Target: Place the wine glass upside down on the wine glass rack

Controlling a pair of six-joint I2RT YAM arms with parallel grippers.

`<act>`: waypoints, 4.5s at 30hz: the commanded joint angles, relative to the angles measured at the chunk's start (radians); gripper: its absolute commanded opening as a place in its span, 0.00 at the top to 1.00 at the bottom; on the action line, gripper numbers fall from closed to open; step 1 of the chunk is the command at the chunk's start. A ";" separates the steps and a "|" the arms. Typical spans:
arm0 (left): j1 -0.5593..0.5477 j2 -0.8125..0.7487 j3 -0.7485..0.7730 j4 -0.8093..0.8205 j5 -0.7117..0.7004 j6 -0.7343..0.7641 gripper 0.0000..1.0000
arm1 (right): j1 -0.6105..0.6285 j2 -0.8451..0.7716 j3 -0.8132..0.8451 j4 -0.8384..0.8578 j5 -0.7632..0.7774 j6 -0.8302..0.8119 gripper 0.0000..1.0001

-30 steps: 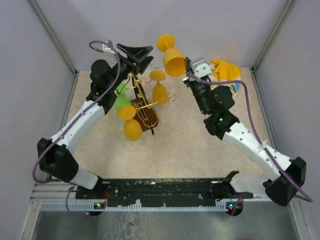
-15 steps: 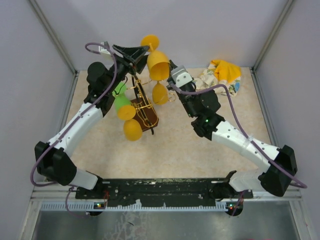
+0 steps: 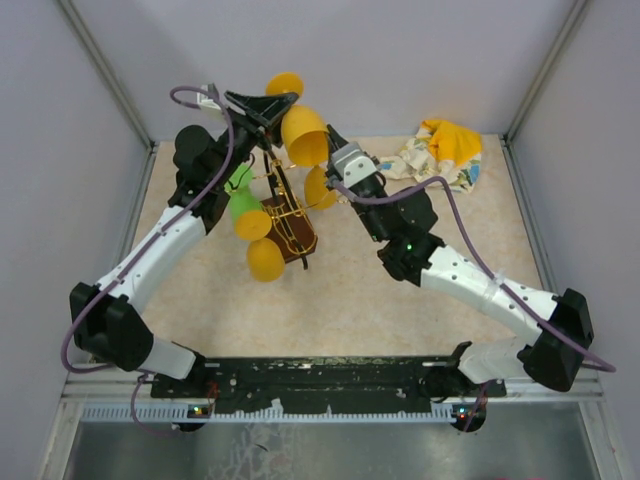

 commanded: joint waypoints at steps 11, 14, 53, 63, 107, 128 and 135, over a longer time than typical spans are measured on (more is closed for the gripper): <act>0.002 0.017 -0.011 0.082 0.009 0.010 0.68 | 0.036 -0.027 -0.030 0.052 -0.035 -0.026 1.00; 0.003 0.015 -0.015 0.094 0.008 0.027 0.78 | 0.037 -0.036 -0.039 0.049 -0.036 -0.026 1.00; -0.628 -0.296 -0.151 -0.220 -0.435 1.439 1.00 | -0.520 0.037 0.343 -0.843 0.214 0.505 0.01; -0.782 -0.281 -0.379 0.079 -0.807 1.526 1.00 | -0.547 0.049 0.321 -0.850 0.194 0.500 0.01; -0.759 0.008 -0.386 0.201 -1.173 1.397 1.00 | -0.595 0.001 0.231 -0.864 0.147 0.527 0.01; -0.635 0.095 -0.325 0.116 -1.088 1.284 1.00 | -0.636 -0.008 0.212 -0.853 0.109 0.533 0.01; -0.622 0.139 -0.314 0.176 -1.045 1.305 1.00 | -0.646 -0.005 0.207 -0.846 0.100 0.533 0.01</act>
